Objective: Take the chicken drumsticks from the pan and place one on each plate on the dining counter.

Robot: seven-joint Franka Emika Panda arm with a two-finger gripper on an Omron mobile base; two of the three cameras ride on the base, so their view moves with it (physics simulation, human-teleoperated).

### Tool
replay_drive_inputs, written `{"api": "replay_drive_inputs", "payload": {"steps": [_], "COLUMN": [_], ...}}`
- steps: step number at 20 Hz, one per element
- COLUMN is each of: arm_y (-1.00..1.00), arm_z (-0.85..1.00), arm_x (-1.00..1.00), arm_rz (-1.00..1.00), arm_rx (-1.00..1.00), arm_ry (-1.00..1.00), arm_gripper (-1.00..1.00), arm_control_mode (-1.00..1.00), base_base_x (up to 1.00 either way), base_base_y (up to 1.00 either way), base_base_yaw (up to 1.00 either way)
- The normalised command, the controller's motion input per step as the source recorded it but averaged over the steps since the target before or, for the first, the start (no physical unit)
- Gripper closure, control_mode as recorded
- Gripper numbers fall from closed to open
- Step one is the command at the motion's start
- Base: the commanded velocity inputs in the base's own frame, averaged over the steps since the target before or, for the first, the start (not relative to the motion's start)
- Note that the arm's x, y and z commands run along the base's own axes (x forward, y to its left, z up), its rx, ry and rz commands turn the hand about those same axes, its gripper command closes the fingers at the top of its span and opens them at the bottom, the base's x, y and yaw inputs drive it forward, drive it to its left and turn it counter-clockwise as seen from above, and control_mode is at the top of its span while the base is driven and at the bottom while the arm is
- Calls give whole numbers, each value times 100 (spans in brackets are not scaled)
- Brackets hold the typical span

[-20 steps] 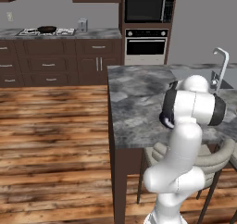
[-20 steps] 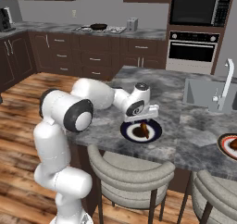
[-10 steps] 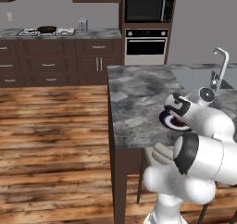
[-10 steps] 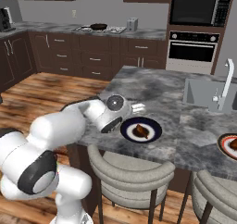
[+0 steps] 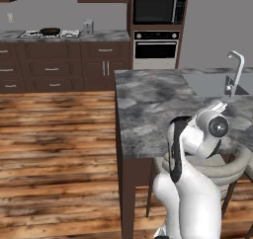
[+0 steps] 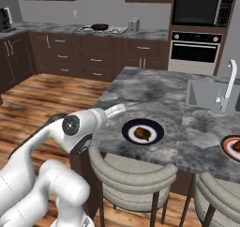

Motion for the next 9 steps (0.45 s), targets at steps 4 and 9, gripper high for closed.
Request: {"api": "replay_drive_inputs", "payload": {"steps": [4, 9], "arm_y": [84, 83], "arm_z": [6, -15], "arm_x": [-93, -12], "arm_rz": [0, 2], "arm_rx": [-58, -60], "arm_ry": [19, 83], "arm_gripper": [-100, -100], "arm_control_mode": [-100, -100], "base_base_x": [0, 0], "base_base_y": [0, 0], "base_base_yaw": [0, 0]}}
